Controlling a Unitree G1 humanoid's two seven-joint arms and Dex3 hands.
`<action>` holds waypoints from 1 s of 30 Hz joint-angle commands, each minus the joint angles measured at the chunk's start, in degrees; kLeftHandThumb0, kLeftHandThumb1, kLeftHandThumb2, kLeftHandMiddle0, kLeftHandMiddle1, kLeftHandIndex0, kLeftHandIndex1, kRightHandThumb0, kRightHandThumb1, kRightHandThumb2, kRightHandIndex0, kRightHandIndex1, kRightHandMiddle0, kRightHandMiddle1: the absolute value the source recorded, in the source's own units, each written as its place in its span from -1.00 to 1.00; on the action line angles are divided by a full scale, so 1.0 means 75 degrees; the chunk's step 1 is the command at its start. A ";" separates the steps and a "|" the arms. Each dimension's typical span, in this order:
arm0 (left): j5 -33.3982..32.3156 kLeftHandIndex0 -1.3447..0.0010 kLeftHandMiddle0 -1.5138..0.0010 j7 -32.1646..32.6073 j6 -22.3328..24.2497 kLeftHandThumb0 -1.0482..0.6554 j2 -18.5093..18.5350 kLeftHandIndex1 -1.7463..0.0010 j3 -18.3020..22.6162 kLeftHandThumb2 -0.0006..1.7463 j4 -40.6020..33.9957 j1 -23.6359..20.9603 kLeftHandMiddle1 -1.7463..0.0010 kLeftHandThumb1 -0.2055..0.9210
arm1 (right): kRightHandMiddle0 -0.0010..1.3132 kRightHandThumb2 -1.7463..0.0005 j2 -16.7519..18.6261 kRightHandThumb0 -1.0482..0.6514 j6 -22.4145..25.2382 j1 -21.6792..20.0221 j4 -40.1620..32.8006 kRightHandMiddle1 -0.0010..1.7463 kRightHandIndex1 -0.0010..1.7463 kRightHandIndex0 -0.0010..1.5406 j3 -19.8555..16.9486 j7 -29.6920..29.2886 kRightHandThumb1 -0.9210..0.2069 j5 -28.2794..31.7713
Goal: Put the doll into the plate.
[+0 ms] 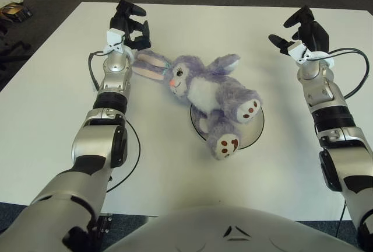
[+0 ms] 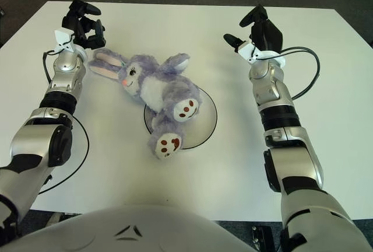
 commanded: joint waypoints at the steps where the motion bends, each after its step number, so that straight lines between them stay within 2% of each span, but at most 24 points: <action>1: 0.0029 0.32 0.38 -0.0164 0.0089 0.22 0.0065 -1.00 -0.0078 0.46 -0.0129 0.0091 -1.00 0.00 | -0.88 0.49 0.0046 0.23 0.0335 0.0454 -0.1187 0.96 0.69 -0.48 0.0038 0.0272 -1.00 -0.0256; 5: -0.0013 0.32 0.37 -0.0230 0.0099 0.22 0.0019 -1.00 -0.0069 0.47 -0.0188 0.0125 -1.00 -0.01 | -0.91 0.47 -0.0024 0.23 0.0297 0.0675 -0.1673 0.98 0.73 -0.52 0.0034 0.0490 -1.00 -0.0381; 6: -0.0027 0.32 0.37 -0.0245 0.0114 0.22 0.0007 -1.00 -0.0066 0.47 -0.0202 0.0133 -1.00 -0.01 | -0.93 0.40 -0.0039 0.11 0.0277 0.0740 -0.1811 0.90 0.67 -0.55 0.0032 0.0556 -0.90 -0.0403; 8: -0.0088 0.31 0.37 -0.0321 0.0164 0.22 -0.0022 -1.00 -0.0047 0.48 -0.0201 0.0132 -1.00 -0.02 | -0.97 0.12 -0.0107 -0.16 0.0177 0.0893 -0.2141 0.68 0.46 -0.59 0.0055 0.0728 -0.54 -0.0439; 11: -0.0152 0.31 0.36 -0.0420 0.0206 0.22 -0.0056 -1.00 -0.0021 0.48 -0.0126 0.0102 -1.00 -0.02 | -0.99 -0.04 -0.0208 -0.28 0.0058 0.1048 -0.2487 0.55 0.33 -0.62 0.0075 0.0952 -0.31 -0.0518; 13: -0.0170 0.30 0.36 -0.0461 0.0247 0.22 -0.0071 -1.00 -0.0015 0.48 -0.0095 0.0086 -1.00 -0.03 | -1.00 -0.09 -0.0247 -0.30 0.0051 0.1189 -0.2828 0.52 0.28 -0.63 0.0065 0.1134 -0.22 -0.0594; 18: -0.0026 0.30 0.36 -0.0534 0.0303 0.22 -0.0100 -1.00 -0.0151 0.49 0.0069 0.0032 -1.00 -0.03 | -1.00 -0.22 -0.0386 -0.24 0.0173 0.1711 -0.3994 0.47 0.20 -0.69 -0.0108 0.1962 0.04 -0.0394; 30: 0.0033 0.36 0.41 -0.0615 0.0374 0.22 -0.0086 -1.00 -0.0248 0.42 0.0402 -0.0126 -1.00 0.06 | -1.00 -0.41 -0.0555 -0.04 -0.0132 0.2263 -0.4769 0.46 0.11 -0.84 -0.0651 0.2896 0.42 0.0155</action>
